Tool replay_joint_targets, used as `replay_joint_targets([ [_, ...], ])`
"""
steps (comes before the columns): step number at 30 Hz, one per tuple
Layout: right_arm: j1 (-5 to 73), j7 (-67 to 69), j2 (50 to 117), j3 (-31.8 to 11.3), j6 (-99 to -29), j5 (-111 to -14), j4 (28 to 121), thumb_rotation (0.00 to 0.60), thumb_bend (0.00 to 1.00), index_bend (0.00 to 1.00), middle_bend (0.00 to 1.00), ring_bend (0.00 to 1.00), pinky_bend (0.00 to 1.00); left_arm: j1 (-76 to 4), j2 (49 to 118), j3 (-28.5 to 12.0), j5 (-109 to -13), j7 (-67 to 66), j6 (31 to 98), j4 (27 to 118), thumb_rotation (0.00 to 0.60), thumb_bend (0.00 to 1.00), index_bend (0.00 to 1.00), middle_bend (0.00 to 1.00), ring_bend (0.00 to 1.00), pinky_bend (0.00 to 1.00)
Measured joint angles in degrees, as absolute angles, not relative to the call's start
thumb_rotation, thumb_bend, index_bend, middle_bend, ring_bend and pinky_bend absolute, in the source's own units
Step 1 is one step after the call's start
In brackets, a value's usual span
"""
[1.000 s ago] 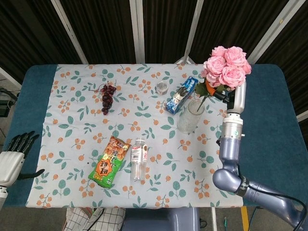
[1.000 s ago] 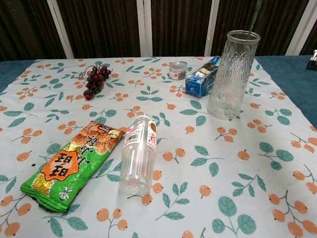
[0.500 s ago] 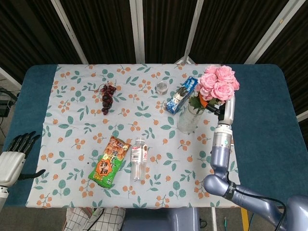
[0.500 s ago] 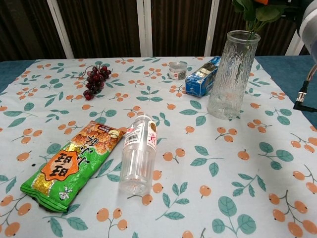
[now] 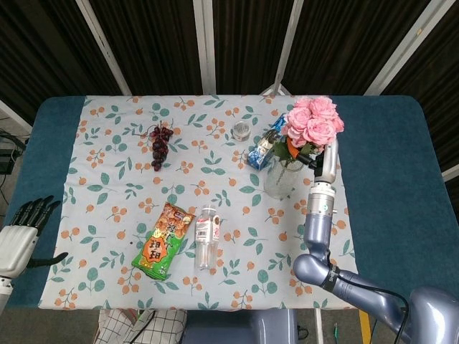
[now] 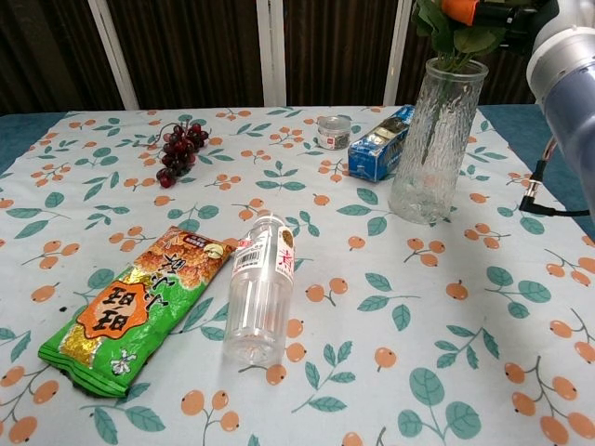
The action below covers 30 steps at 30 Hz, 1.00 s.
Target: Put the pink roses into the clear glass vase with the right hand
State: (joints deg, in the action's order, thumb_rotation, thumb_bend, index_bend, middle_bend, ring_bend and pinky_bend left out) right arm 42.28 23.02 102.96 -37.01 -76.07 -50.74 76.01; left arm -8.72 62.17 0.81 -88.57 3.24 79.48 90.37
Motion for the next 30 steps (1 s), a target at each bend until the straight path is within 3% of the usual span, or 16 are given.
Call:
replay_joint_targets([
  [6, 41.2, 23.2, 103.4, -36.4, -76.0, -51.3, 76.2, 0.6, 0.3, 0.45, 0.56, 0.51, 0.38, -8.7, 62.1, 0.8, -88.5, 3.3, 79.4, 90.5, 0.6, 0.0, 0.0, 0.0, 0.0, 0.0],
  [9, 40.8, 23.3, 103.5, -36.2, -76.1, -51.5, 76.5, 0.6, 0.3, 0.39, 0.51, 0.46, 0.37, -8.7, 62.1, 0.8, -88.6, 3.3, 79.5, 90.5, 0.6, 0.0, 0.0, 0.0, 0.0, 0.0],
  [14, 40.0, 23.4, 103.3, -35.6, -76.1, -52.6, 77.5, 0.6, 0.3, 0.08, 0.28, 0.24, 0.24, -8.7, 62.2, 0.8, -88.6, 3.3, 79.6, 90.5, 0.6, 0.0, 0.0, 0.0, 0.0, 0.0],
  [16, 39.5, 23.4, 103.1, -35.1, -76.3, -53.4, 78.0, 0.6, 0.3, 0.01, 0.22, 0.18, 0.21, -8.7, 62.2, 0.8, -88.5, 3.3, 79.6, 90.5, 0.6, 0.0, 0.0, 0.0, 0.0, 0.0],
  [22, 38.1, 23.2, 102.4, -33.9, -76.3, -55.0, 79.7, 0.6, 0.3, 0.0, 0.06, 0.03, 0.09, -8.7, 62.2, 0.8, -88.5, 3.4, 79.7, 90.6, 0.6, 0.0, 0.0, 0.0, 0.0, 0.0],
  [30, 36.1, 22.7, 100.3, -32.5, -76.1, -56.6, 83.0, 0.6, 0.3, 0.0, 0.0, 0.0, 0.01, -8.7, 62.1, 0.8, -88.4, 3.5, 79.6, 90.7, 0.6, 0.0, 0.0, 0.0, 0.0, 0.0],
])
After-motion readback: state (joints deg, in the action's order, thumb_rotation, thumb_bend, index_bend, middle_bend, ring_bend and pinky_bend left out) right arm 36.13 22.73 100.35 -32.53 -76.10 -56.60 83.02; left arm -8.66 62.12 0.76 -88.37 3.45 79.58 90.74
